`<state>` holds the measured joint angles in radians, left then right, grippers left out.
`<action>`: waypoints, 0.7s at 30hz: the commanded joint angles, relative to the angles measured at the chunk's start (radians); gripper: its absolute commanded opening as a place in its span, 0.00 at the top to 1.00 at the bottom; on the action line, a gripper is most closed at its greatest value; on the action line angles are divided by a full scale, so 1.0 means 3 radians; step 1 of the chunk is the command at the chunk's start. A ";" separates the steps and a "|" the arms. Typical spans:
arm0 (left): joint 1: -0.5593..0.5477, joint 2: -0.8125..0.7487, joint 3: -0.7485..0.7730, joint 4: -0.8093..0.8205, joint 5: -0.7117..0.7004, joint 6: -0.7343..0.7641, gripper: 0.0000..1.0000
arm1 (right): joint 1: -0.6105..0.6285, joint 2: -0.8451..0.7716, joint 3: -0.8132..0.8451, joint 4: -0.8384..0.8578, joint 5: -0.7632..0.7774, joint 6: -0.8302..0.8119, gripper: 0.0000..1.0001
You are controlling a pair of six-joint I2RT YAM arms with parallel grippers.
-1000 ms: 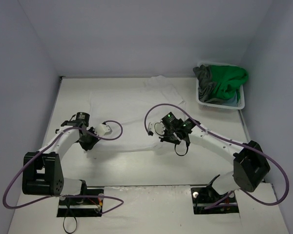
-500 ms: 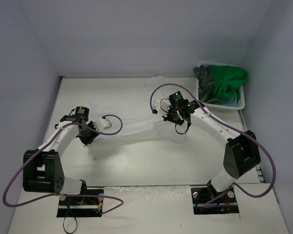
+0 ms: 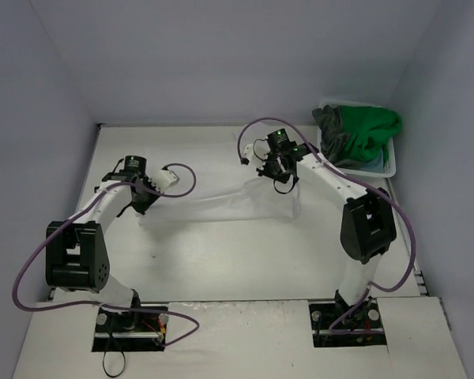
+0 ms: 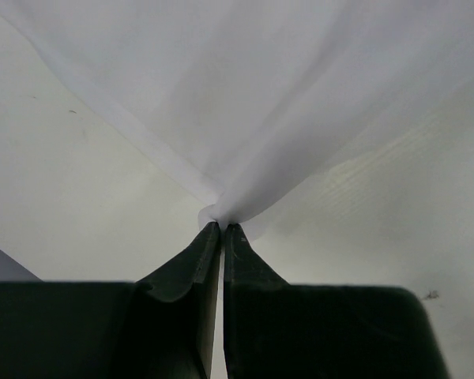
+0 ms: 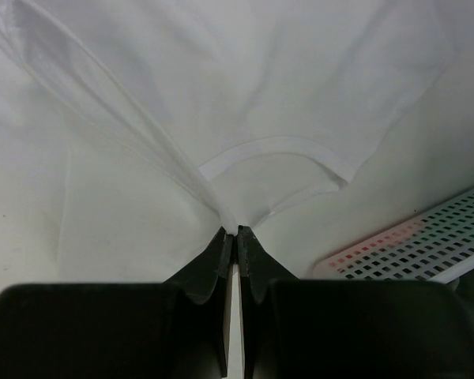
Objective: Fold and stack the t-shirts
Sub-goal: Fold the flattened tshirt in 1/3 of the way
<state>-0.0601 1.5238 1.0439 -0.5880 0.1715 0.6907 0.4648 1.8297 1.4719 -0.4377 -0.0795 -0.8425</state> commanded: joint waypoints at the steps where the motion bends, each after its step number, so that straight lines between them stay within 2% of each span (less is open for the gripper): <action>1: -0.0014 0.0074 0.0248 0.0216 -0.0147 -0.0175 1.00 | -0.0082 0.0103 0.0263 0.0017 0.0009 -0.0065 1.00; 11: -0.0015 0.0540 0.0580 0.0344 -0.0213 -0.0257 1.00 | -0.0286 0.0343 0.0416 0.0043 -0.0026 -0.0132 1.00; 21: -0.0014 0.0780 0.0790 0.0590 -0.0316 -0.0430 1.00 | -0.0363 0.0594 0.0595 0.0114 -0.0103 -0.0086 1.00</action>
<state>-0.0601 1.7634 1.2285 -0.4660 0.1131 0.5926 0.3679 2.0010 1.6005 -0.4221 -0.1081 -0.8654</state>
